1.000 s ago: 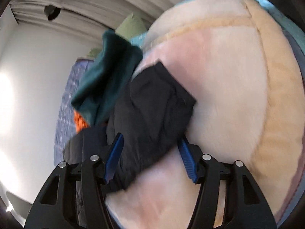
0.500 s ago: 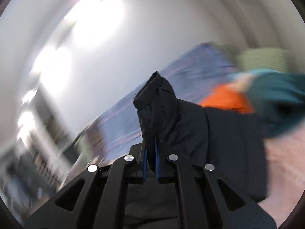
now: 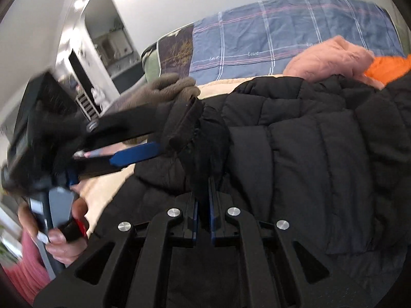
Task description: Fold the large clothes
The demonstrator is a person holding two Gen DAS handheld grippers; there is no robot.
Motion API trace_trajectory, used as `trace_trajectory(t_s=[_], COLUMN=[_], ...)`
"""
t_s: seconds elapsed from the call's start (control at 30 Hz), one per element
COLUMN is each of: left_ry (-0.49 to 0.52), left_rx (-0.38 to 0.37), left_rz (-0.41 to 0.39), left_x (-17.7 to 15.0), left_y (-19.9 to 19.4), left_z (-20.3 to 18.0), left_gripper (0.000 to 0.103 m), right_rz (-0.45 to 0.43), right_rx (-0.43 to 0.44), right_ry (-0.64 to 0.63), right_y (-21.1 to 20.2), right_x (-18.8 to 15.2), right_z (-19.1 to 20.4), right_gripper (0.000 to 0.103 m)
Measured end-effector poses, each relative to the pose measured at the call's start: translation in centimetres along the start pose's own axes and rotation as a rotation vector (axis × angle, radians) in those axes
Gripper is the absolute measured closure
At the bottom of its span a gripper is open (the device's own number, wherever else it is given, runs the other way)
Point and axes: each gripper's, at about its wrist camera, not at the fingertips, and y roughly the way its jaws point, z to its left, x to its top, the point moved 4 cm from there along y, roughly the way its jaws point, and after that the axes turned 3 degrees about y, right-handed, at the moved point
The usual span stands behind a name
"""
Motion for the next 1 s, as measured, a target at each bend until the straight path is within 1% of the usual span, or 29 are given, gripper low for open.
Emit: trace_trajectory(t_s=[0.07, 0.1, 0.13, 0.17, 0.2, 0.23, 0.27, 0.3, 0.37, 0.43, 0.47, 0.5, 0.53, 0.57, 0.6, 0.67, 0.7, 0.73, 0.77, 0.8, 0.87, 0.9, 0.93, 1.0], left_ry=[0.009, 0.010, 0.012, 0.019, 0.040, 0.062, 0.086, 0.089, 0.109, 0.142, 0.149, 0.150, 0.151, 0.153, 0.155, 0.145, 0.128, 0.116, 0.094, 0.073, 0.022, 0.017, 0.020, 0.036], left_rx=[0.015, 0.010, 0.002, 0.013, 0.033, 0.047, 0.076, 0.084, 0.094, 0.110, 0.118, 0.124, 0.132, 0.145, 0.175, 0.258, 0.301, 0.341, 0.413, 0.461, 0.543, 0.558, 0.568, 0.615], left_rz=[0.037, 0.052, 0.069, 0.081, 0.095, 0.108, 0.122, 0.113, 0.058, -0.033, -0.092, -0.139, -0.178, -0.197, -0.212, -0.204, -0.183, -0.162, -0.125, -0.094, -0.022, -0.014, -0.024, -0.086], left_x=[-0.2, -0.4, -0.4, -0.5, -0.5, -0.6, -0.5, -0.3, 1.1, 3.1, 4.5, 5.6, 6.5, 7.0, 7.3, 7.1, 6.6, 6.1, 5.1, 4.3, 2.2, 1.7, 1.4, 1.8], left_y=[1.7, 2.3, 3.1, 3.7, 4.3, 4.8, 5.2, 5.2, 4.0, 1.6, -0.2, -1.8, -3.4, -4.2, -5.0, -5.4, -4.9, -4.4, -3.4, -2.7, -1.3, -1.0, -1.1, -2.4], left_z=[-0.4, -0.7, -1.0, -1.1, -1.3, -1.3, -1.3, -1.3, -1.9, -2.6, -2.9, -2.9, -2.6, -2.3, -1.6, 0.8, 2.4, 3.7, 6.0, 7.7, 11.2, 11.8, 12.1, 11.5], left_gripper=[0.012, 0.013, 0.015, 0.020, 0.051, 0.087, 0.093, 0.093, 0.095, 0.095, 0.095, 0.095, 0.095, 0.095, 0.094, 0.091, 0.089, 0.086, 0.084, 0.080, 0.079, 0.075, 0.066, 0.061], right_rz=[0.006, 0.016, 0.027, 0.038, 0.050, 0.049, 0.040, 0.026, -0.012, -0.080, -0.116, -0.159, -0.179, -0.185, -0.181, -0.140, -0.090, -0.053, 0.002, 0.052, 0.046, 0.042, 0.040, 0.006], right_rx=[-0.016, -0.022, -0.024, -0.027, -0.036, -0.043, -0.046, -0.045, -0.026, -0.051, -0.083, -0.137, -0.183, -0.232, -0.296, -0.390, -0.477, -0.520, -0.555, -0.548, -0.530, -0.530, -0.535, -0.525], right_ry=[-0.030, -0.042, -0.048, -0.055, -0.062, -0.064, -0.068, -0.070, -0.067, -0.078, -0.083, -0.085, -0.078, -0.060, -0.021, 0.030, 0.049, 0.060, 0.080, 0.123, 0.160, 0.135, 0.105, 0.051], right_y=[0.1, 0.2, 0.4, 0.7, 0.8, 0.7, 0.2, -0.6, -2.7, -5.2, -6.2, -7.3, -7.9, -8.2, -8.1, -7.1, -5.7, -4.7, -3.4, -2.3, -2.1, -2.2, -2.5, -3.6], right_x=[-0.3, -0.4, -0.6, -0.8, -0.4, -0.5, -0.5, -0.5, -0.3, 0.6, 1.1, 1.8, 2.2, 2.5, 2.8, 2.7, 2.2, 1.9, 1.1, 0.2, -0.2, 0.1, 0.5, 1.1], right_z=[-0.4, -0.5, -0.5, -0.4, -0.3, -0.5, -0.4, -0.5, -0.9, -1.6, -2.1, -3.2, -4.3, -5.6, -7.7, -10.9, -13.2, -14.5, -16.0, -17.3, -17.5, -17.1, -16.5, -15.3], right_gripper=[0.093, 0.092, 0.087, 0.083, 0.072, 0.068, 0.068, 0.068, 0.068, 0.068, 0.068, 0.068, 0.067, 0.067, 0.067, 0.067, 0.067, 0.067, 0.067, 0.067, 0.067, 0.067, 0.067, 0.067])
